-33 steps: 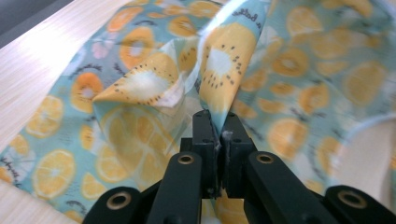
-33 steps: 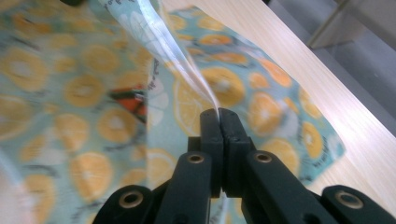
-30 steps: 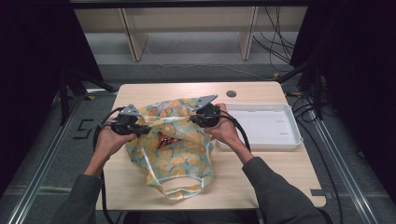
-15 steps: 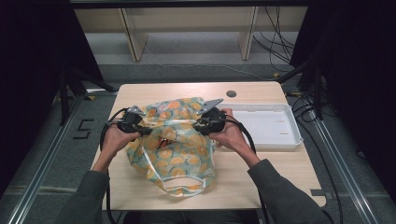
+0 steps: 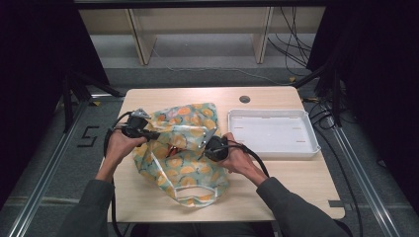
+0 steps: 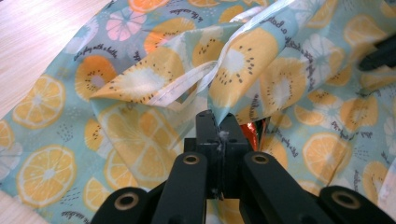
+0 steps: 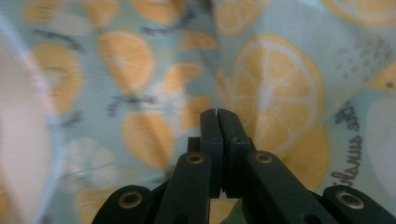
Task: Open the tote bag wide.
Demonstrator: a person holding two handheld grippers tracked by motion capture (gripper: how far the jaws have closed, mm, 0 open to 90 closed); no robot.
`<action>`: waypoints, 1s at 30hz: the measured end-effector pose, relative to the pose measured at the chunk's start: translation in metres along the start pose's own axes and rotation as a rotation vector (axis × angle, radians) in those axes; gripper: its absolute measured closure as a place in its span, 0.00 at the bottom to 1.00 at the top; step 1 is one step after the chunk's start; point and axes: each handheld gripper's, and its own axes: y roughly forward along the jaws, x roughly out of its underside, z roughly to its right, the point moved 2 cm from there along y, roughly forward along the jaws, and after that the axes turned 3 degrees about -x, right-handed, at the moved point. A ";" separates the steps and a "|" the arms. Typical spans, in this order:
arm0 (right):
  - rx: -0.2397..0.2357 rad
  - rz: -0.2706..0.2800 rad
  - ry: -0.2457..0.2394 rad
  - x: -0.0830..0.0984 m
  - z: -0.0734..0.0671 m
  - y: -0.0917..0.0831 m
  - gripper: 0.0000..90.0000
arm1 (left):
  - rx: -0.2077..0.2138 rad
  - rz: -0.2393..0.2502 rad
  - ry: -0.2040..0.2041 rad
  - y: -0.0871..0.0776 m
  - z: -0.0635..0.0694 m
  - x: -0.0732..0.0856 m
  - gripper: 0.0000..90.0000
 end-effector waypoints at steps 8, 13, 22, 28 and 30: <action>0.155 0.118 0.103 0.002 0.037 -0.011 1.00 | -0.015 -0.025 -0.009 0.006 -0.009 0.013 0.99; 0.113 0.141 0.110 0.004 0.038 -0.009 0.87 | -0.019 -0.047 -0.029 0.018 -0.011 0.019 0.99; 0.050 0.140 0.106 -0.006 0.023 0.009 0.50 | -0.018 -0.042 -0.034 0.019 -0.012 0.020 0.98; 0.085 0.141 0.056 -0.013 0.021 0.024 0.42 | -0.008 -0.050 -0.026 0.021 -0.010 0.020 0.98; 0.087 0.134 0.049 -0.015 0.020 0.030 0.43 | -0.006 -0.054 -0.023 0.020 -0.010 0.019 0.98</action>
